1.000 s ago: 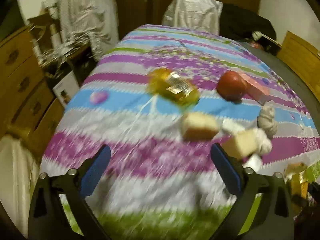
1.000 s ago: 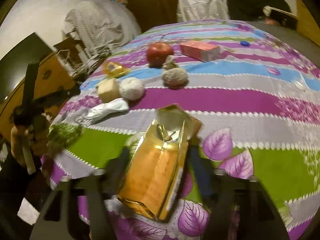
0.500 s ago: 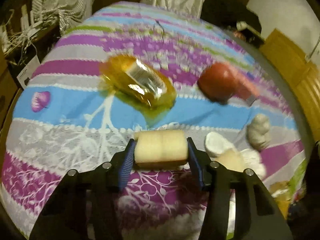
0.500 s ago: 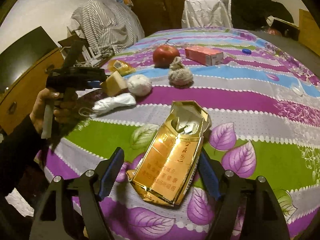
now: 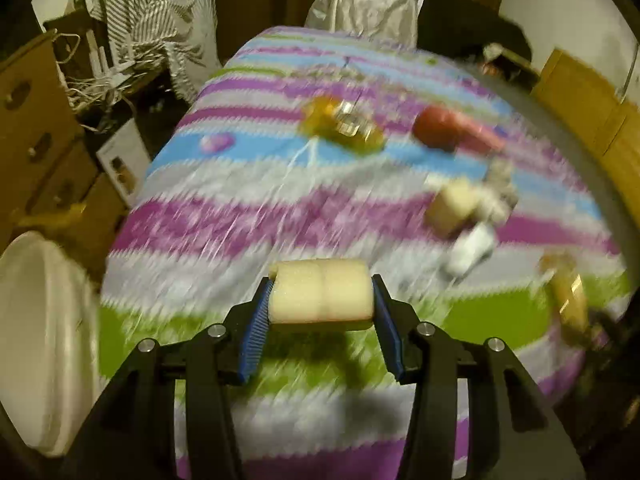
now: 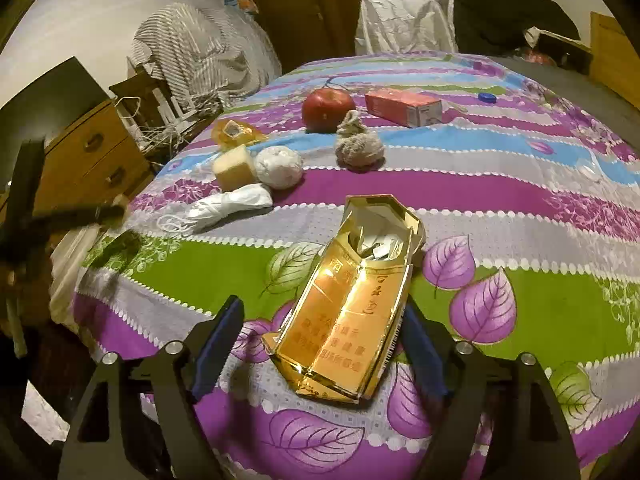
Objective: Collect trash
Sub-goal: 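Grasp the cream foam block with the left tool while the right tool holds the gold box, then carry the foam block and gold box in both tools over the white bucket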
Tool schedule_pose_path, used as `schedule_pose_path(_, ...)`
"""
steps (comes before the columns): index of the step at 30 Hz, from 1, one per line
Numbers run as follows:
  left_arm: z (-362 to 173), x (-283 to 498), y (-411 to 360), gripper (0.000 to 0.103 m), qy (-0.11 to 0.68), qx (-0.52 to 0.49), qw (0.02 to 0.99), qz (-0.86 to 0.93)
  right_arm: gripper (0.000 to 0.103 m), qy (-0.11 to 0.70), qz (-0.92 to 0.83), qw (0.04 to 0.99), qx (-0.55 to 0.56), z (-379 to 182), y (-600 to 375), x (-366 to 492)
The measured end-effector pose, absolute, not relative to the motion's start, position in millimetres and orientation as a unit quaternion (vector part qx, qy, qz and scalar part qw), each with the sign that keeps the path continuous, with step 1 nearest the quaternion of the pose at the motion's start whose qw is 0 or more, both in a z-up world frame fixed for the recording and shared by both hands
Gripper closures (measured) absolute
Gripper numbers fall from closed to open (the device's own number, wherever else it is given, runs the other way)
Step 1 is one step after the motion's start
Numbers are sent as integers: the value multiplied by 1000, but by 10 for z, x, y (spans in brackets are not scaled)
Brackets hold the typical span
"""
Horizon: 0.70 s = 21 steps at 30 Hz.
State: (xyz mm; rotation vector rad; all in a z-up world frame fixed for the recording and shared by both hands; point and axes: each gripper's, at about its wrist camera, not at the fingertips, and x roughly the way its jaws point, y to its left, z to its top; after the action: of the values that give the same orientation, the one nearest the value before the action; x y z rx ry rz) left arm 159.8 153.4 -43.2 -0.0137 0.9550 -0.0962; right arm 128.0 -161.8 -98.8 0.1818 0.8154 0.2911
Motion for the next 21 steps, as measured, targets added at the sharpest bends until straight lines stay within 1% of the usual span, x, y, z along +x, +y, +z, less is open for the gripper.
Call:
schedule_pose_path(2, -607, 1578, 1534, 55, 471, 10, 881, -33, 20, 397, 127, 905, 87, -1011, -1613, 1288)
schedule_pose_path(3, -664, 1567, 1541, 50, 470, 15, 882, -30, 20, 398, 125, 905, 89, -1019, -1611, 1292)
schedule_pose_path(5, -766, 1556, 1509, 48, 460, 35, 887, -16, 20, 398, 119, 905, 94, -1025, -1604, 1299)
schedule_pose_path(8, -809, 1509, 1410, 38, 426, 64, 902, -2, 19, 399, 112, 905, 97, -1014, -1605, 1305)
schedule_pose_path(13, -796, 1402, 1482, 31, 403, 39, 914, 10, 17, 403, 110, 900, 124, -1009, -1684, 1276)
schedule_pose_path(15, -778, 1338, 1492, 25, 390, 32, 920, 23, 17, 402, 108, 898, 144, -1008, -1740, 1247)
schedule_pose_path(19, -810, 1306, 1430, 24, 379, 37, 924, 41, 17, 398, 106, 893, 182, -1009, -1785, 1228)
schedule_pose_path(20, -827, 1315, 1414, 24, 378, 40, 924, 46, 18, 398, 104, 893, 183, -1012, -1769, 1239)
schedule_pose_path(21, -840, 1315, 1389, 27, 376, 43, 924, 53, 20, 400, 99, 894, 177, -1013, -1745, 1248)
